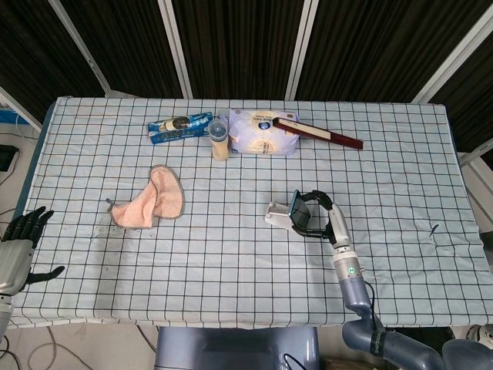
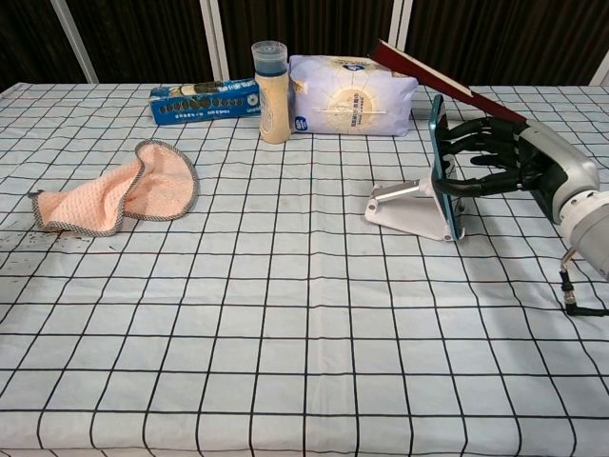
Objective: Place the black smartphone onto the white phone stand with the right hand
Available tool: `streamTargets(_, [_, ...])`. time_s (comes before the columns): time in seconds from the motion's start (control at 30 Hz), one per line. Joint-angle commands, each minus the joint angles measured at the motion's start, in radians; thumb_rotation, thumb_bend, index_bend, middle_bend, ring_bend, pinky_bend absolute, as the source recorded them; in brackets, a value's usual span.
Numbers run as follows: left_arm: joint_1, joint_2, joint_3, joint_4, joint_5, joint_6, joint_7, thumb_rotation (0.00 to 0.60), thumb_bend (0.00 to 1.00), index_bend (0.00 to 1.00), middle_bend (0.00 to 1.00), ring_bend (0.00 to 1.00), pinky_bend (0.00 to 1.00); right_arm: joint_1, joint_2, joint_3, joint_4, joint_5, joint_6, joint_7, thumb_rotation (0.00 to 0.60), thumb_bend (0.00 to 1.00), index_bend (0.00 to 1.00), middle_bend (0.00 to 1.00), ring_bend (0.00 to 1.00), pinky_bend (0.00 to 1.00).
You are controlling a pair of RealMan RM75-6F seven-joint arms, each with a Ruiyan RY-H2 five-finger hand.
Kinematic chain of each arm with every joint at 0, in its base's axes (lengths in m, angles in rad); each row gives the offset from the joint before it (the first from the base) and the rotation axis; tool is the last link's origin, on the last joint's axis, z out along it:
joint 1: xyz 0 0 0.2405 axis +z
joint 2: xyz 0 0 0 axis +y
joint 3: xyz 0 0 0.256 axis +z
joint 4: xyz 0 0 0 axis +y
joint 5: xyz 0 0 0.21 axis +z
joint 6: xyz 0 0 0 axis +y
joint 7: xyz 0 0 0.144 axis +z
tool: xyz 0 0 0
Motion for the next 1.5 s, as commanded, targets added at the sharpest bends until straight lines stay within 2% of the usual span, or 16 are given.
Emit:
streamTargets(0.03, [0.0,0.0,0.0,0.0,0.0,0.001,-0.001,0.6,0.0,0.0,0.0,0.0,0.0,0.002,0.003,0.0,-0.006,0.001,-0.002,-0.009,0.6,0.03,0.41,0.33,0.13,0.14])
streamTargets(0.27, [0.001,0.001,0.0,0.0,0.002,0.003,-0.004,0.6,0.0,0.0,0.0,0.0,0.0,0.001,0.008,-0.001,-0.017,0.011,-0.007,-0.031,0.6,0.01,0.28,0.27,0.09,0.14])
streamTargets(0.43, [0.001,0.001,0.0,0.0,0.003,0.003,-0.003,0.6,0.0,0.0,0.0,0.0,0.0,0.002,0.011,0.001,-0.026,0.018,-0.012,-0.048,0.6,0.0,0.18,0.2,0.07,0.14])
streamTargets(0.87, [0.0,-0.001,0.0,0.002,0.003,0.004,-0.001,0.6,0.0,0.0,0.0,0.0,0.0,-0.009,0.048,-0.001,-0.066,0.013,0.005,-0.091,0.6,0.0,0.1,0.12,0.04,0.14])
streamTargets(1.0, [0.001,-0.003,0.0,0.002,0.005,0.006,0.003,0.6,0.0,0.0,0.0,0.0,0.0,-0.033,0.103,-0.012,-0.108,0.005,0.026,-0.131,0.6,0.0,0.09,0.11,0.03,0.14])
streamTargets(1.27, [0.006,-0.006,0.003,0.005,0.02,0.023,0.013,0.6,0.0,0.0,0.0,0.0,0.0,-0.102,0.339,-0.08,-0.289,-0.033,0.045,-0.302,0.6,0.01,0.05,0.06,0.01,0.14])
streamTargets(1.4, [0.009,-0.01,0.004,0.012,0.03,0.034,0.019,0.6,0.0,0.0,0.0,0.0,0.0,-0.167,0.463,-0.114,-0.382,-0.048,0.109,-0.396,0.6,0.01,0.0,0.0,0.0,0.14])
streamTargets(1.5, [0.009,-0.016,0.004,0.021,0.036,0.041,0.031,0.6,0.0,0.0,0.0,0.0,0.0,-0.211,0.537,-0.17,-0.394,-0.122,0.181,-0.523,0.6,0.01,0.0,0.0,0.0,0.14])
